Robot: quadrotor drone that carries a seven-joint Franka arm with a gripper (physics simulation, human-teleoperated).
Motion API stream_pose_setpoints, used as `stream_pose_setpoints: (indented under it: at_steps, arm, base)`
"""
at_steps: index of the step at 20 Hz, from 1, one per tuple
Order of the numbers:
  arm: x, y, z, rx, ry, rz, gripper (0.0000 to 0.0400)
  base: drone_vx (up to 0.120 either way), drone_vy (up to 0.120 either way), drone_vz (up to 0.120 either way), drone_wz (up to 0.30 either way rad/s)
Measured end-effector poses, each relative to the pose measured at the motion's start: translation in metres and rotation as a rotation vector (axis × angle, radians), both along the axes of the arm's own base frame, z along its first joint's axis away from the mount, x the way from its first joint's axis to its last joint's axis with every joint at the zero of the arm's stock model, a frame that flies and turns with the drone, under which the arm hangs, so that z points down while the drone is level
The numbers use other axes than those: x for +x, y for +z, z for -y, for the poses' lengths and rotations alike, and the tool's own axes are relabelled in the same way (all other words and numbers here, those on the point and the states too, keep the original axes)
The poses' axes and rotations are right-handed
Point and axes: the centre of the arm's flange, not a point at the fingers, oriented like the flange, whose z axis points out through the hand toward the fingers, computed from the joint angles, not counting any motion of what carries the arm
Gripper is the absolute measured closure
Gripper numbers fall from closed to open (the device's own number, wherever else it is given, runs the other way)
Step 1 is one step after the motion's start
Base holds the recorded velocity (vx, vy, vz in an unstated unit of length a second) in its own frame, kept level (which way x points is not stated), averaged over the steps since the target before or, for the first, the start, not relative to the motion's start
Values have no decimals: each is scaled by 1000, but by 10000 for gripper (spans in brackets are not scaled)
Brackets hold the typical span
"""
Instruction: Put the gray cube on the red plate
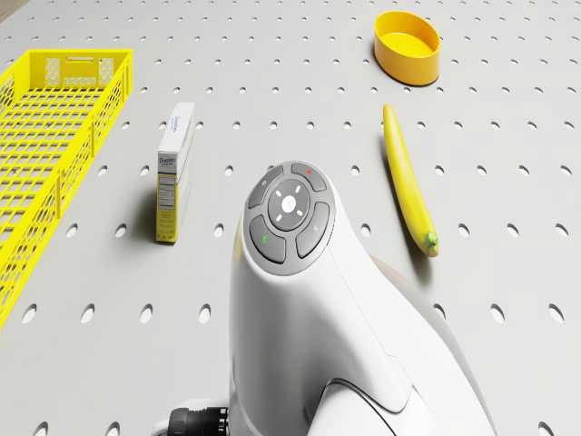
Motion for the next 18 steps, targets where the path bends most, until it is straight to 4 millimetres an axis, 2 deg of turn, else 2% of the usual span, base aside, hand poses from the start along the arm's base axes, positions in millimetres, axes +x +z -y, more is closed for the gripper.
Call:
stream_pose_setpoints:
  at_steps: [2,9,18]
  arm:
    - [0,0,0,0,0,0,0]
    - [1,10,0,0,0,0,0]
    - [14,17,0,0,0,0,0]
  base:
    - [0,0,-120,0]
    - [0,0,0,0]
    - [0,0,0,0]
